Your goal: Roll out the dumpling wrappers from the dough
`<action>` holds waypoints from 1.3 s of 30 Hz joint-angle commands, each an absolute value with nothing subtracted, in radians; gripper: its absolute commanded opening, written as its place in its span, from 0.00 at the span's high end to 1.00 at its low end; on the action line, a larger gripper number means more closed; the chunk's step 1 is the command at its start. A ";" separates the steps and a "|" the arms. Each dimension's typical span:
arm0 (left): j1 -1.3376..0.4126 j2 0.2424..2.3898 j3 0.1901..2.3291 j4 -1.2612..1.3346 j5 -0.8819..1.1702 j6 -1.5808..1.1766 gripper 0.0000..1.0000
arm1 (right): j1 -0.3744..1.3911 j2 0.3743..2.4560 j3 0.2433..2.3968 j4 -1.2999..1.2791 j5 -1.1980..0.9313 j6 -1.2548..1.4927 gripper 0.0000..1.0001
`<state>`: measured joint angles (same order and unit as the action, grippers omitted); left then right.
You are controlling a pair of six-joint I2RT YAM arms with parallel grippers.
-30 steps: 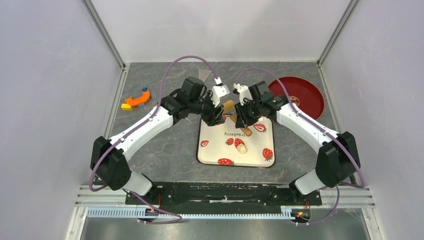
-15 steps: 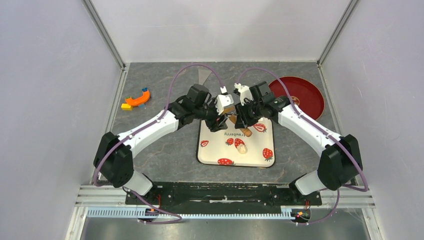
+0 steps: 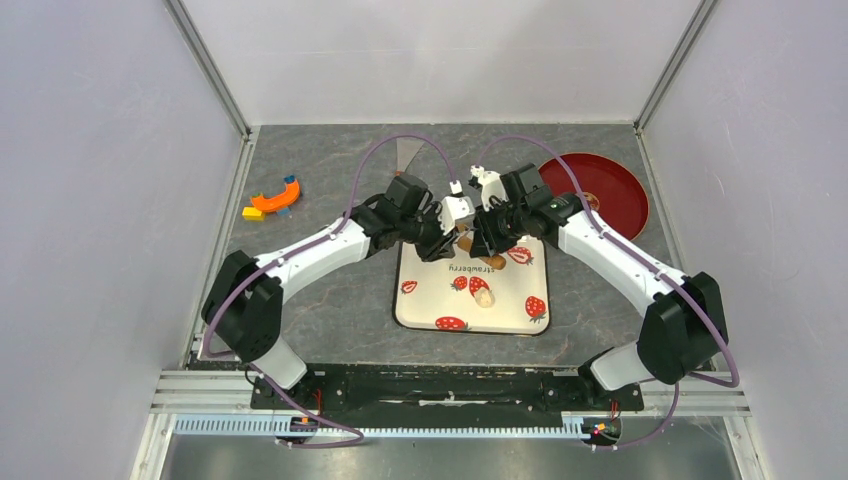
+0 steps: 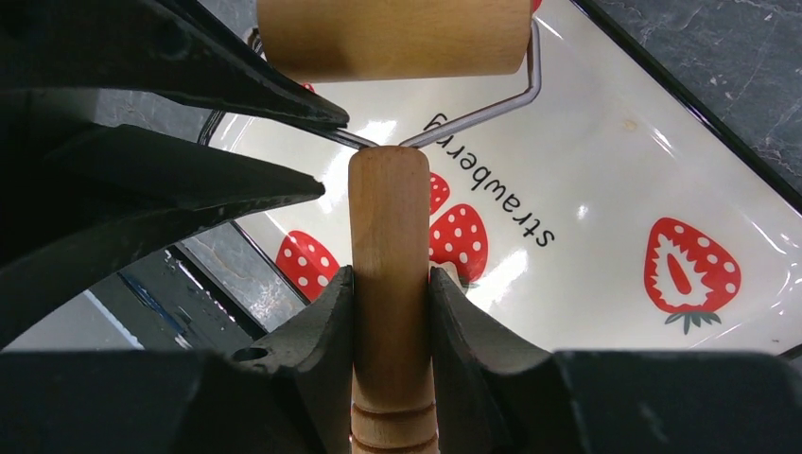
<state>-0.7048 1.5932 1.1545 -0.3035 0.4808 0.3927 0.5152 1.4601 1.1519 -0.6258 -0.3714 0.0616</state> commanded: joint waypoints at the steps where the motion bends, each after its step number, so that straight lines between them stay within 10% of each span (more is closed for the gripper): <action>1: -0.719 1.622 1.167 -0.297 0.478 0.434 0.64 | 0.520 1.416 1.163 -0.549 -0.407 0.084 1.00; 8: -0.740 1.657 1.163 -0.304 0.443 0.439 0.70 | 0.520 1.421 1.148 -0.539 -0.405 0.095 1.00; 13: -0.746 1.676 1.169 -0.307 0.443 0.432 0.98 | 0.520 1.424 1.134 -0.534 -0.402 0.099 1.00; 23: -0.746 1.671 1.173 -0.308 0.428 0.379 0.98 | 0.518 1.424 1.132 -0.516 -0.393 0.122 1.00; 39: -0.746 1.604 1.155 -0.291 0.335 0.330 0.98 | 0.517 1.497 1.100 -0.521 -0.432 0.109 0.38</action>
<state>-0.7307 1.6444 1.1507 -0.3149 0.3622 0.3668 0.4877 1.4853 1.1007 -0.5819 -0.3607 0.1692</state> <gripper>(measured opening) 0.044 0.587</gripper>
